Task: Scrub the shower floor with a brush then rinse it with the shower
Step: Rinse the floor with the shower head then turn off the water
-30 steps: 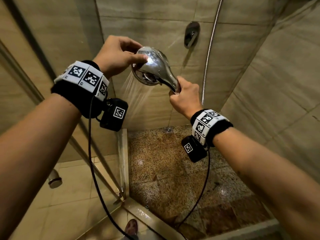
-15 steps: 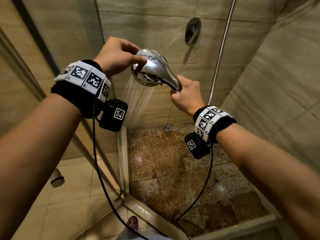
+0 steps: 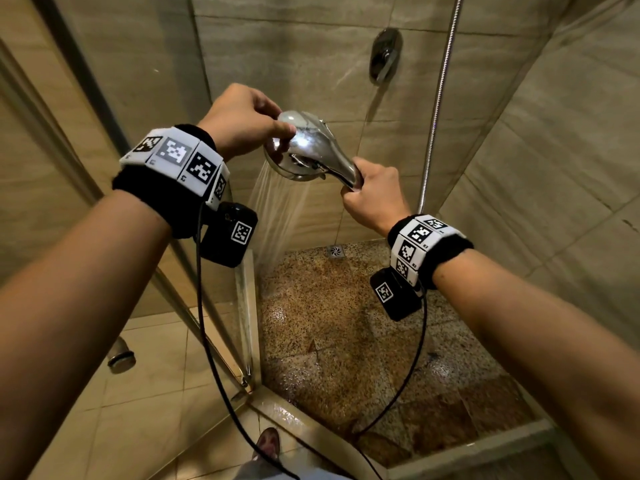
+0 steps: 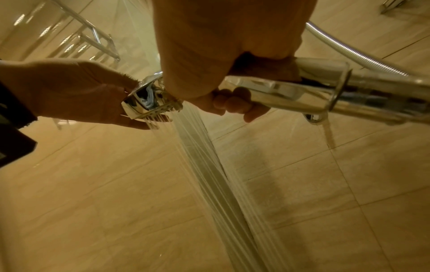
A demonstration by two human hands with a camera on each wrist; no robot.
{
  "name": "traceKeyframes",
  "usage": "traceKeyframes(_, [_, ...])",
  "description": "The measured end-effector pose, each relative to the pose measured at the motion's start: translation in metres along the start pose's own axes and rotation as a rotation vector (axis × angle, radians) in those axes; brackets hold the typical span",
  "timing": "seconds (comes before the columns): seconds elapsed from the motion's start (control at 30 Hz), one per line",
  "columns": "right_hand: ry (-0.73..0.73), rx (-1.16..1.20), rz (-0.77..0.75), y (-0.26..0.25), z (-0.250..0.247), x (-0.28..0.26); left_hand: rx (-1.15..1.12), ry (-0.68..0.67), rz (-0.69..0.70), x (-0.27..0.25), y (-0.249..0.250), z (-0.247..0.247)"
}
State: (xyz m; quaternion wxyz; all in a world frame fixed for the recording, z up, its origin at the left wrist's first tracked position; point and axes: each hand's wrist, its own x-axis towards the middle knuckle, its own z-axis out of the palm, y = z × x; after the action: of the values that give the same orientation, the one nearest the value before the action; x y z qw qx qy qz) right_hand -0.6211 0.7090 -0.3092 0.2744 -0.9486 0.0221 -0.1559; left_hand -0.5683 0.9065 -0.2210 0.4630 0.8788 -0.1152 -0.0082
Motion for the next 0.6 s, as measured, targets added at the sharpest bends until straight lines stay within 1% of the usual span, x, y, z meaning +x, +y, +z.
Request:
traceKeyframes(0.1, [-0.018, -0.001, 0.022, 0.001, 0.001, -0.002, 0.047, -0.036, 0.046, -0.002, -0.001, 0.003])
traceKeyframes(0.17, [-0.031, -0.008, 0.038, 0.001, 0.001, -0.004, 0.080, -0.143, 0.086, -0.006, -0.002, 0.006])
traceKeyframes(0.23, [-0.026, -0.021, 0.038, 0.002, 0.003, -0.007, 0.191, -0.238, 0.145, -0.009, -0.006, 0.009])
traceKeyframes(0.27, [-0.009, -0.022, 0.034, 0.003, 0.005, -0.009, 0.259, -0.257, 0.181, -0.010, -0.009, 0.011])
traceKeyframes(0.37, [0.071, 0.031, 0.034, 0.007, 0.014, -0.019, 0.403, -0.238, 0.301, -0.016, -0.012, 0.018])
traceKeyframes(0.47, [0.113, 0.060, 0.069, 0.011, 0.025, -0.032, 0.466, -0.218, 0.383, -0.022, -0.015, 0.027])
traceKeyframes(0.53, [0.064, 0.044, 0.098, 0.013, 0.028, -0.037, 0.476, -0.222, 0.372, -0.026, -0.021, 0.033])
traceKeyframes(0.6, [-0.013, -0.030, 0.096, 0.014, 0.027, -0.041, 0.460, -0.230, 0.316, -0.030, -0.030, 0.038])
